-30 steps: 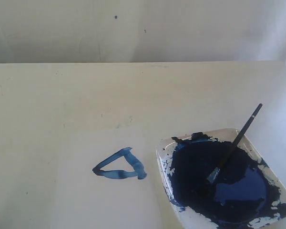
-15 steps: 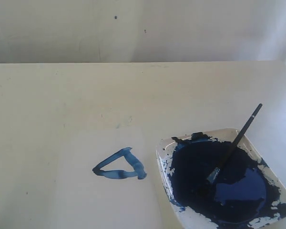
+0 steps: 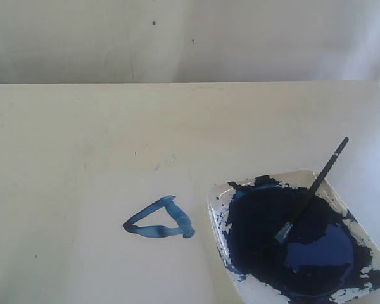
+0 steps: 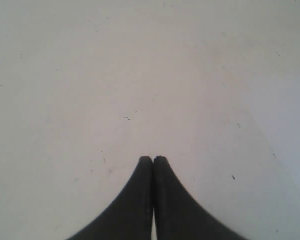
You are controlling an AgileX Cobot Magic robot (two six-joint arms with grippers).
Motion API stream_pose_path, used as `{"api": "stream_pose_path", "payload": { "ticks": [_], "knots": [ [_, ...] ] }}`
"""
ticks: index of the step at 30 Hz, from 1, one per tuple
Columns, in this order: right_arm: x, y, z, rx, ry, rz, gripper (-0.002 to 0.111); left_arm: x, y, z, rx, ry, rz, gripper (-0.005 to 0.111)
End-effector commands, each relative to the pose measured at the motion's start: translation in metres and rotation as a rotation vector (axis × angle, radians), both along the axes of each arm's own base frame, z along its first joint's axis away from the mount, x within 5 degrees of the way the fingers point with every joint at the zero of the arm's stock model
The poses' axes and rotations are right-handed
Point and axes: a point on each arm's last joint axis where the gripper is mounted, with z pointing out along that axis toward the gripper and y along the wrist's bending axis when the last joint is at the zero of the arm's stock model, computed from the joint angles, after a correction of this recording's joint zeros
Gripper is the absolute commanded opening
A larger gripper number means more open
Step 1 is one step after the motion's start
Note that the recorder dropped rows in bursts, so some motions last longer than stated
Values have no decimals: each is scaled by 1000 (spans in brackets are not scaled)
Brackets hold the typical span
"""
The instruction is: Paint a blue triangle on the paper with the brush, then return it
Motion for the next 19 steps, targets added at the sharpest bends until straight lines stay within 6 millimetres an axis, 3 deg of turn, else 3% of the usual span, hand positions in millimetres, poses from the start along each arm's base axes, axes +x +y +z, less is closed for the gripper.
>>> {"api": "stream_pose_path", "payload": {
  "ticks": [1, 19],
  "knots": [
    [0, 0, 0, 2, -10, 2, 0, 0, 0, -1, -1, 3, -7, 0],
    [0, 0, -2, -1, 6, 1, 0, 0, 0, -1, -1, 3, -7, 0]
  ]
}}
